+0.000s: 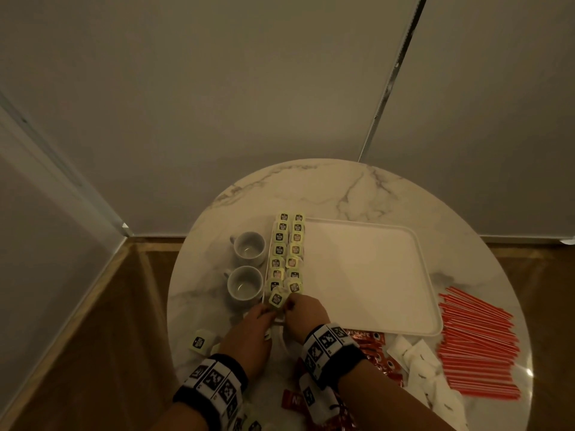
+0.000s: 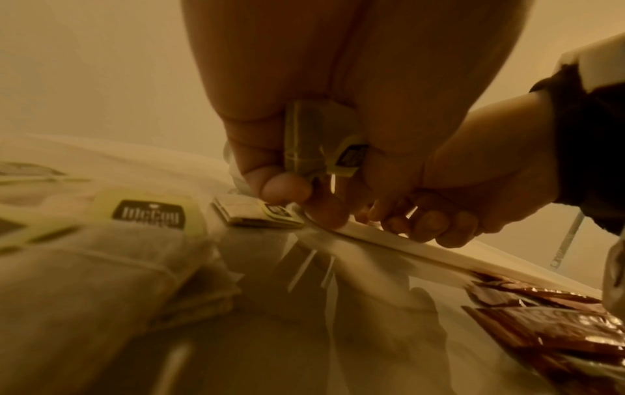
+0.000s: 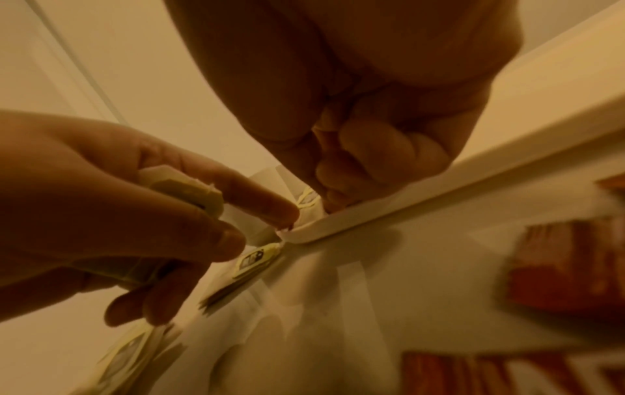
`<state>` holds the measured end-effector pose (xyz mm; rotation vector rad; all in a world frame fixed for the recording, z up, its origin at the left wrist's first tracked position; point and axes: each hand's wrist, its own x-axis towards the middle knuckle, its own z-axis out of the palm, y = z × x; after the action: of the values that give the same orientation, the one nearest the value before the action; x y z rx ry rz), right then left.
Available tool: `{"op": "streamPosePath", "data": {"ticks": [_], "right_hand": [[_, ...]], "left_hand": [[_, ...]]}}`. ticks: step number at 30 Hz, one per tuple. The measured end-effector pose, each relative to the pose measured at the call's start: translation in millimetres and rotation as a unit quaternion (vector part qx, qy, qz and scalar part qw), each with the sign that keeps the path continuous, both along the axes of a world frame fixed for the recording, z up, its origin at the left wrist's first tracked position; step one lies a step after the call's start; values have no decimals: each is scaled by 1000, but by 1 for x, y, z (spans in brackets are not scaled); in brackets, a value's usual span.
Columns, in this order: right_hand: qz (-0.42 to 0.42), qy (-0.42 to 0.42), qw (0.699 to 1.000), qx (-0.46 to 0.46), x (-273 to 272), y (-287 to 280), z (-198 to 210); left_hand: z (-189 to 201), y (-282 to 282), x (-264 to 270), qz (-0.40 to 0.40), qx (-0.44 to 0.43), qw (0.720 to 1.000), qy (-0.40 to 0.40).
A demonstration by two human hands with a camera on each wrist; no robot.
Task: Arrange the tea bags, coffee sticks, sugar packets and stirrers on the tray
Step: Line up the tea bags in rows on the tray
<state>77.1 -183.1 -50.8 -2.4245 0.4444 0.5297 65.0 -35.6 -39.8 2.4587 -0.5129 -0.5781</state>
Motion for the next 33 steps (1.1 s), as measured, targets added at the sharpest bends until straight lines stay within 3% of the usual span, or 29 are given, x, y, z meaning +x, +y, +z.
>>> {"op": "streamPosePath", "data": {"ticks": [9,25,33], "right_hand": [[-9,-17,1000,-10,-2,-1,-1],[21,-30,999,-19,0,8,-3],[-34,-53,998,-3,-4,-10,6]], "left_hand": [[-7,-4,4,28,0,999,27],[-10,-3,-2,32,7,999,3],[0,-6,-5,33,-7,999,-4]]}}
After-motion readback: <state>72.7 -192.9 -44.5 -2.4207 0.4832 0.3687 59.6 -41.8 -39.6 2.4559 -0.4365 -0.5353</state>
